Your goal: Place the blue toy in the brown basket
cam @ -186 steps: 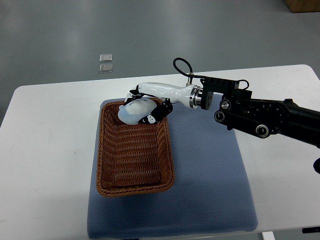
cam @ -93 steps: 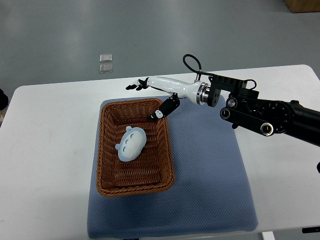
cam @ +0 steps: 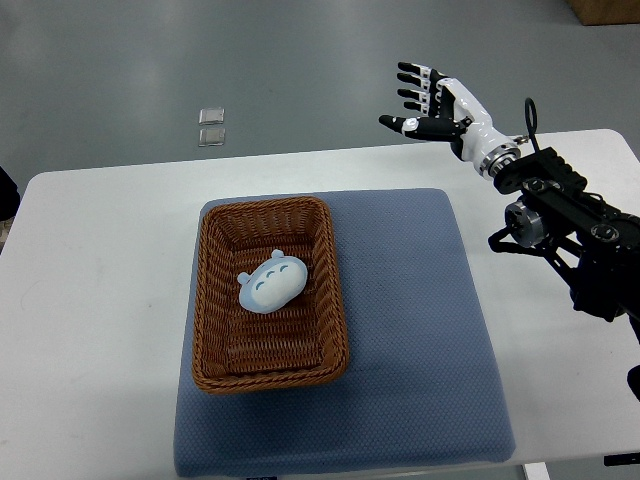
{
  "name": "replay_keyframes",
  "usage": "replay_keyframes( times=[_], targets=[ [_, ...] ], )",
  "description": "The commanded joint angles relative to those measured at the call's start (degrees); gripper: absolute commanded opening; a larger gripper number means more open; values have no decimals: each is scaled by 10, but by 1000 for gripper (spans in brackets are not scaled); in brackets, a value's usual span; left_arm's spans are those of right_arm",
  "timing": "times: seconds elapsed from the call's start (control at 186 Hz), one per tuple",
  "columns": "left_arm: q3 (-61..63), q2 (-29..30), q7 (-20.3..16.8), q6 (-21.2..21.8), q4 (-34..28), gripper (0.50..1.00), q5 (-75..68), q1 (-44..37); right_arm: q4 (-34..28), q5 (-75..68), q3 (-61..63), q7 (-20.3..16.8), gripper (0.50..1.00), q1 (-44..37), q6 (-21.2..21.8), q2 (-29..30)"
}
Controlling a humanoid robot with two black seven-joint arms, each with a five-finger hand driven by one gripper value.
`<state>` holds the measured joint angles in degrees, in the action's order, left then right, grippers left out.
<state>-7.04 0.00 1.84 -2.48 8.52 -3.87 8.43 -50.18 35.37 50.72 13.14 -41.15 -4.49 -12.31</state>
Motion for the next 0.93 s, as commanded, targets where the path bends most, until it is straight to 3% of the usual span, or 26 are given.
replay_keyframes(
  times=[0.0,0.35,0.463,0.495,0.538,0.926],
  targets=[
    [-1,0,0,-1,0,1000,0,0,-1,-39,48,-2,872,33,-3,11],
    [0,0,0,0,0,1000,0,0,-4,-53,143,-2,872,114,11,64],
    [0,0,0,0,0,1000,0,0,-7,-49,138,-2,879,124,37,63],
    [0,0,0,0,0,1000,0,0,-7,-47,137,0,911,125,49,62],
    [0,0,0,0,0,1000,0,0,-7,-45,136,3,913,127,56,59],
    [-1,0,0,0,0,1000,0,0,-2,-46,142,5,915,128,54,53]
  ],
)
